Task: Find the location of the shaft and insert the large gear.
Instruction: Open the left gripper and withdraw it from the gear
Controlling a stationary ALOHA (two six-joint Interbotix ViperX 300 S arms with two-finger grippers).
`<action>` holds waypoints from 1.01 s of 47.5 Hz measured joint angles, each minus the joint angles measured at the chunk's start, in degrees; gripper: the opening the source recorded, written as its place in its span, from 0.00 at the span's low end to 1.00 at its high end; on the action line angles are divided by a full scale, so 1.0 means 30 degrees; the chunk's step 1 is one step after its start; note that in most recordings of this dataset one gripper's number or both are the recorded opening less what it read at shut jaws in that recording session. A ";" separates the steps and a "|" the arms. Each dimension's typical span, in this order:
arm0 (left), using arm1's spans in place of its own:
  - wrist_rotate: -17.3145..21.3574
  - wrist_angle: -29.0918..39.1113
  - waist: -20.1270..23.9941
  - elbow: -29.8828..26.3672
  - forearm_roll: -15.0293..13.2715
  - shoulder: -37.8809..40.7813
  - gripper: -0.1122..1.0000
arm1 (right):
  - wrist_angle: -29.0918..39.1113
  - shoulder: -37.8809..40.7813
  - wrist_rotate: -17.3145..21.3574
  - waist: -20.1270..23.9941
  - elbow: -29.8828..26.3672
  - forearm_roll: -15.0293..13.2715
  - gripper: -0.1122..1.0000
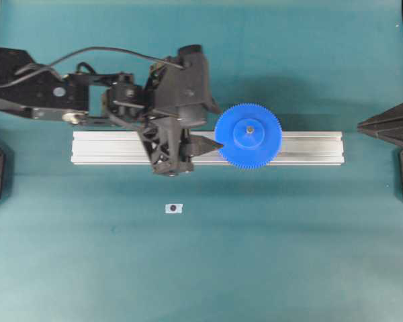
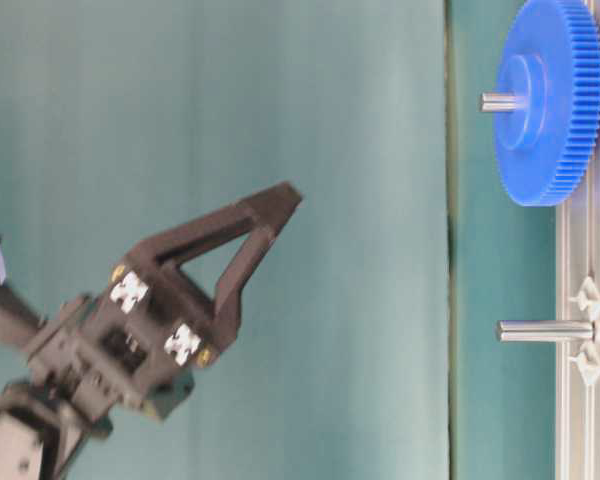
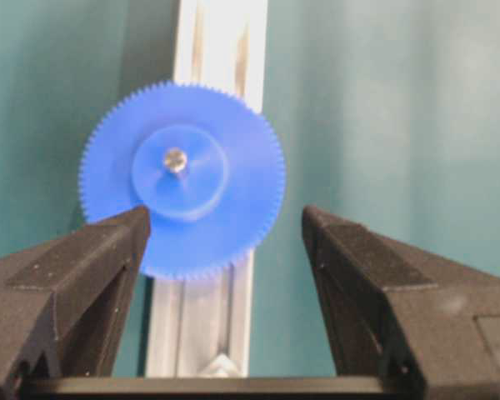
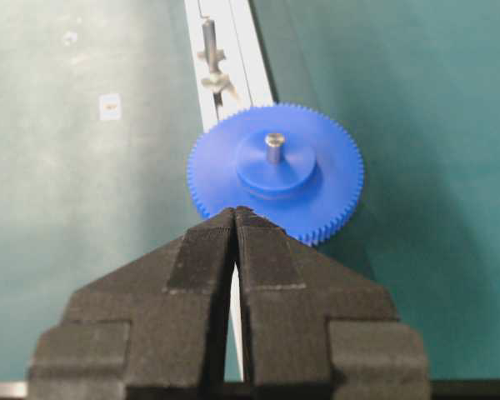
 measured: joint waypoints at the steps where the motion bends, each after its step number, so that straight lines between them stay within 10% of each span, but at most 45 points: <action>1: 0.0000 -0.0146 -0.0029 0.0176 0.0000 -0.0146 0.76 | 0.0000 0.0000 0.0000 0.0000 0.0000 0.0029 0.17; 48: 0.0000 -0.1875 -0.0498 0.4717 0.0000 -0.4717 0.76 | 0.0000 0.0000 0.0029 0.0000 0.0029 0.0000 0.17</action>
